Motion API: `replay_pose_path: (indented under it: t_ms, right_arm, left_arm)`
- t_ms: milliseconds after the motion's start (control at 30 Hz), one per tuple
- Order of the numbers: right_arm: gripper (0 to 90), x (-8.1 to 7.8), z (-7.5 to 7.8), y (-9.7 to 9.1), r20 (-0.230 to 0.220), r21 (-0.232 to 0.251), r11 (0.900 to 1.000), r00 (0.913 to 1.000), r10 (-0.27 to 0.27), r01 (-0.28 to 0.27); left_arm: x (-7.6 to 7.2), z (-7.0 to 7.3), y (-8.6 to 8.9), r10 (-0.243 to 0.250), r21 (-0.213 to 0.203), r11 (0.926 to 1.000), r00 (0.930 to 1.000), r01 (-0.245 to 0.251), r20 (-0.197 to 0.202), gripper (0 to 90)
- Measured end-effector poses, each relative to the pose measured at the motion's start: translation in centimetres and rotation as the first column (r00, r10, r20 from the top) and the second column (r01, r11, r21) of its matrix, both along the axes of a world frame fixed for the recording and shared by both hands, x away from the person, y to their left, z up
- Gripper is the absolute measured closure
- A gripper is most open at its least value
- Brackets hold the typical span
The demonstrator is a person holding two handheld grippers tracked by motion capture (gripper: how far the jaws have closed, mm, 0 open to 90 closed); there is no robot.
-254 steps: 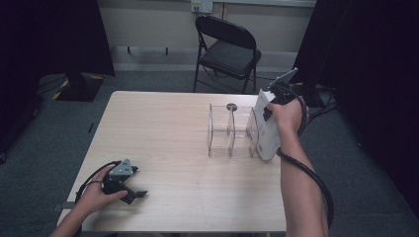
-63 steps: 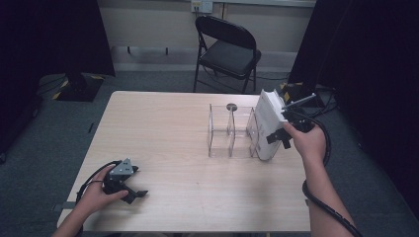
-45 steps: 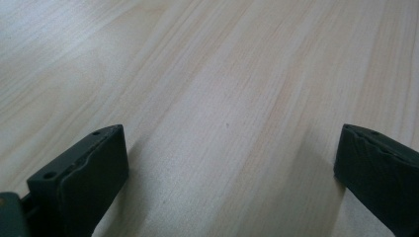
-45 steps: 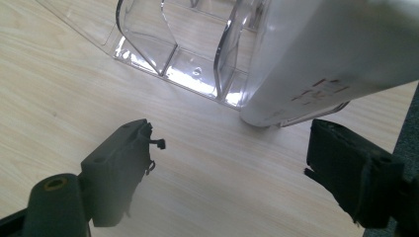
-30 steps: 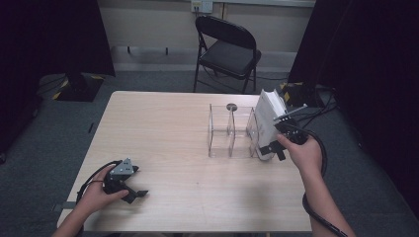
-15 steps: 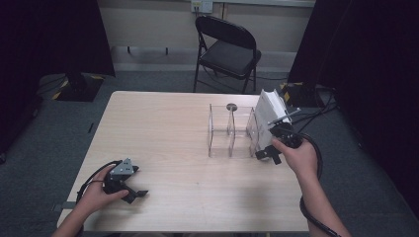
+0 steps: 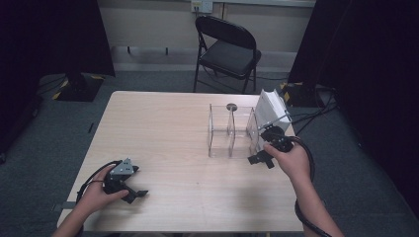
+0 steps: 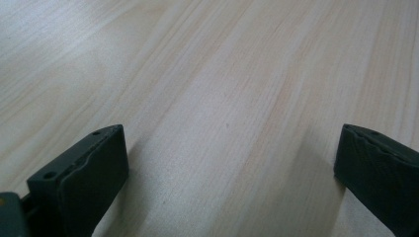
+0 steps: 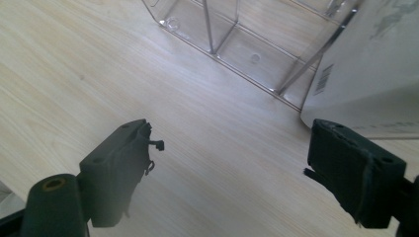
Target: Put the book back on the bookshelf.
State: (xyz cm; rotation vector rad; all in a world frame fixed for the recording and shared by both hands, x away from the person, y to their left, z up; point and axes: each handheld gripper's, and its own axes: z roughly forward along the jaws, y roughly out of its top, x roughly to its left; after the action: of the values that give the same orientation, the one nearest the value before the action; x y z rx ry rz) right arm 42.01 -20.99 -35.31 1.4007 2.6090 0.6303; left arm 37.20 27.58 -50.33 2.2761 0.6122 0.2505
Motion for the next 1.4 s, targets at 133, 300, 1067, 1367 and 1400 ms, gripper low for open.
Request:
replay_pose_path:
  t_ms: [133, 300, 1067, 1367, 1400]
  right_arm:
    - [15.6, -0.2, -0.3, 0.4, 0.01, 0.013, 0.9998, 0.9999, 0.012, -0.012]
    - [15.6, -0.4, -0.7, 0.8, 0.01, 0.038, 0.9985, 0.9992, 0.039, -0.039]
    - [15.6, -1.0, -3.1, 4.3, 0.024, 0.073, 0.9872, 0.9899, 0.14, -0.141]
    - [15.7, -1.1, -3.7, 5.0, 0.033, 0.087, 0.9853, 0.9889, 0.145, -0.147]
    - [15.7, -1.1, -3.8, 5.1, 0.03, 0.085, 0.9848, 0.9883, 0.149, -0.151]
  left_arm:
    - [0.0, 0.0, 0.0, 0.0, 0.0, 1.0, 1.0, 0.0, 0.0, 0.0]
    - [0.0, 0.0, 0.0, 0.0, 0.0, 1.0, 1.0, 0.0, 0.0, 0.0]
    - [0.0, 0.0, 0.0, 0.001, -0.001, 1.0, 1.0, -0.001, -0.004, 0.0]
    - [0.0, 0.0, 0.0, 0.001, -0.002, 1.0, 1.0, -0.001, -0.005, 0.0]
    - [0.0, 0.0, 0.0, 0.001, -0.001, 1.0, 1.0, -0.001, -0.004, 0.0]
